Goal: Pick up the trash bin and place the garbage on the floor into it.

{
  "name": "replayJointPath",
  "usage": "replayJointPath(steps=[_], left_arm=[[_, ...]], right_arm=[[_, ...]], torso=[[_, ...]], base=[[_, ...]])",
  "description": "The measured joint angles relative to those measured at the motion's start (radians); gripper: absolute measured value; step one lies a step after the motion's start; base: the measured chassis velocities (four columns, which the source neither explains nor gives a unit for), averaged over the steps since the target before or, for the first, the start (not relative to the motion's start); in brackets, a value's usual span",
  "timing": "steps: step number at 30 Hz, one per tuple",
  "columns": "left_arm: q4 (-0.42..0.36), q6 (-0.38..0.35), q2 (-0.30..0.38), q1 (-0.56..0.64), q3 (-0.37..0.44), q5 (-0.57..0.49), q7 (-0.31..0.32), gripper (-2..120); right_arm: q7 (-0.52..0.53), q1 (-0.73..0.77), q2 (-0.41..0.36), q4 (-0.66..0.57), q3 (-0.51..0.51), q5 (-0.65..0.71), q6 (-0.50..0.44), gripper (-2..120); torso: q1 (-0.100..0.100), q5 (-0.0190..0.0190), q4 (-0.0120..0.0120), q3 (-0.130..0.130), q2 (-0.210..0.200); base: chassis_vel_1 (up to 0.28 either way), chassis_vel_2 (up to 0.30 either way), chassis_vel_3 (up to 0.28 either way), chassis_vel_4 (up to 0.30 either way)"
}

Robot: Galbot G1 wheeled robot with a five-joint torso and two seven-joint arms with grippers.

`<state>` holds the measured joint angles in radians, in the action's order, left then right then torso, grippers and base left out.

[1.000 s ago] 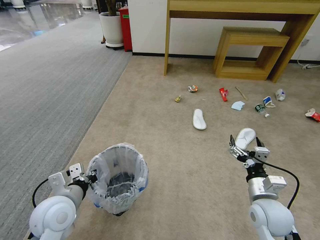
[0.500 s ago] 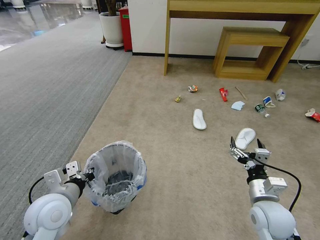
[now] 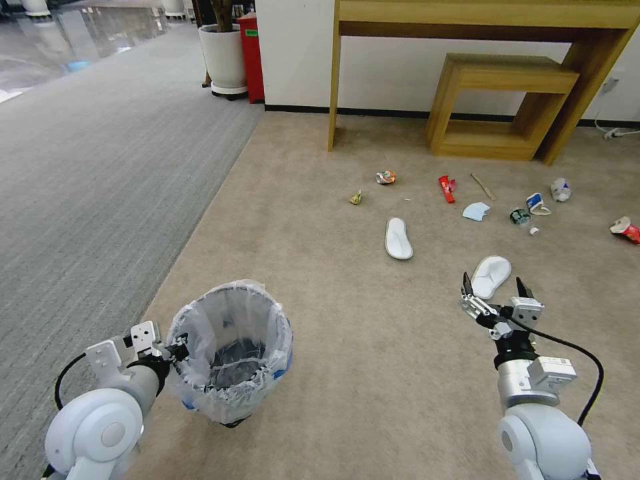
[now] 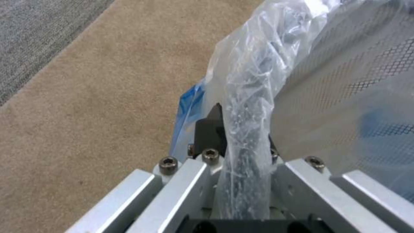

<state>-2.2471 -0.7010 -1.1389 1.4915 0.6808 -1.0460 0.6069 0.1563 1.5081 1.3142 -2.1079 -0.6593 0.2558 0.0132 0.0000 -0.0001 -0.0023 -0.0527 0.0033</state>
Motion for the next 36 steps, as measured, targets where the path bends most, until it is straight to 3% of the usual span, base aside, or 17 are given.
replayJointPath(steps=[36], left_arm=[[0.007, 0.005, -0.011, 0.004, 0.008, 0.021, -0.009, 1]], right_arm=[[-0.019, -0.004, -0.009, 0.009, -0.006, -0.009, 0.005, 100]], torso=[[0.000, 0.0000, 0.0000, 0.000, 0.000]], base=[[-0.008, 0.006, 0.006, -0.006]])
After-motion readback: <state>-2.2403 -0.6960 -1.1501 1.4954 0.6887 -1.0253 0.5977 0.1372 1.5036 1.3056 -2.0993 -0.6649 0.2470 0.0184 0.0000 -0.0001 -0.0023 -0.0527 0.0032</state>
